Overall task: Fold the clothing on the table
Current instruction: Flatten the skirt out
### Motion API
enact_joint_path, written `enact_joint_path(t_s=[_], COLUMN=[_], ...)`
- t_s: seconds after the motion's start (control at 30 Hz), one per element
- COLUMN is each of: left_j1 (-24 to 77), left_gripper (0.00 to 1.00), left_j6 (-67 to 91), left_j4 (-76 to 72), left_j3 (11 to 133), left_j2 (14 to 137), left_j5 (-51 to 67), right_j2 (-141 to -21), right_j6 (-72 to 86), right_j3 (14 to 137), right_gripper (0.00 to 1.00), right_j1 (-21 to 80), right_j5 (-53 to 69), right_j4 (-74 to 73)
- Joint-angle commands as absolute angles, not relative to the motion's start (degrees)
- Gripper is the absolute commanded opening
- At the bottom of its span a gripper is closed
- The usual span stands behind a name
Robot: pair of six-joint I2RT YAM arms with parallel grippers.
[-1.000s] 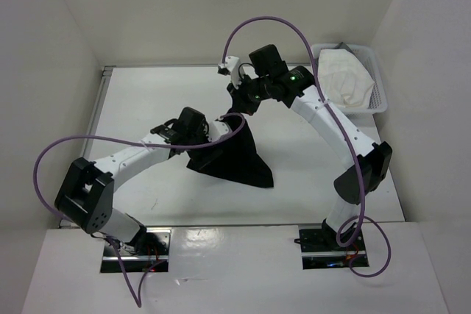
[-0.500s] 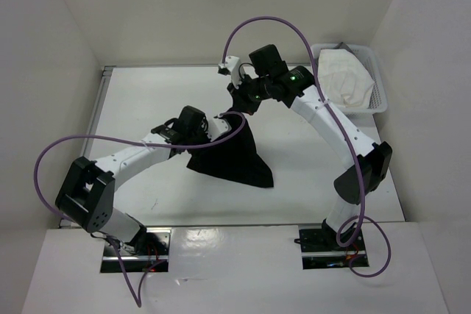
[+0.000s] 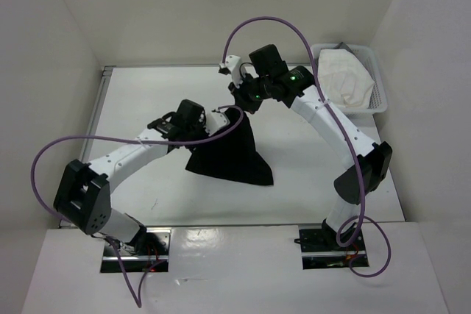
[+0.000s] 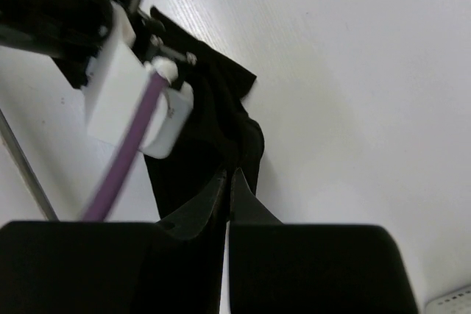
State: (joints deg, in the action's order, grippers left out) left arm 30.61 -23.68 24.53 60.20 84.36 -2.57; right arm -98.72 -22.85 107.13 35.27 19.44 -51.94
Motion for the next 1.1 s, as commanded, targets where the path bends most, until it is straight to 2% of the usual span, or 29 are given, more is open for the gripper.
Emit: enact_joint_path(t_s=[0.0,0.2,0.5,1.07], left_j1=[29.0,28.5,28.0,14.1], left_gripper=[0.00,0.00,0.00,0.00], left_j6=[-22.8,-23.4,-25.1,-32.3], left_j4=[28.5,33.7,40.2,54.8], left_j3=[66.7,72.2,73.2,82.4], left_j2=[79.6,75.7,69.5,58.2], left_j5=[-3.5,-4.7,-2.0,23.5], right_j2=[-96.6,-95.4,-92.8,-90.7], right_j6=[-23.7,-24.3,-28.2,-36.4], right_j3=[109.6,109.6,109.6,111.7], right_gripper=[0.00,0.00,0.00,0.00], right_j1=[35.5,35.5,35.5,35.5], right_j5=[17.6,16.3,17.9,28.1], right_j4=[-51.8,-51.8,-55.5,-64.8])
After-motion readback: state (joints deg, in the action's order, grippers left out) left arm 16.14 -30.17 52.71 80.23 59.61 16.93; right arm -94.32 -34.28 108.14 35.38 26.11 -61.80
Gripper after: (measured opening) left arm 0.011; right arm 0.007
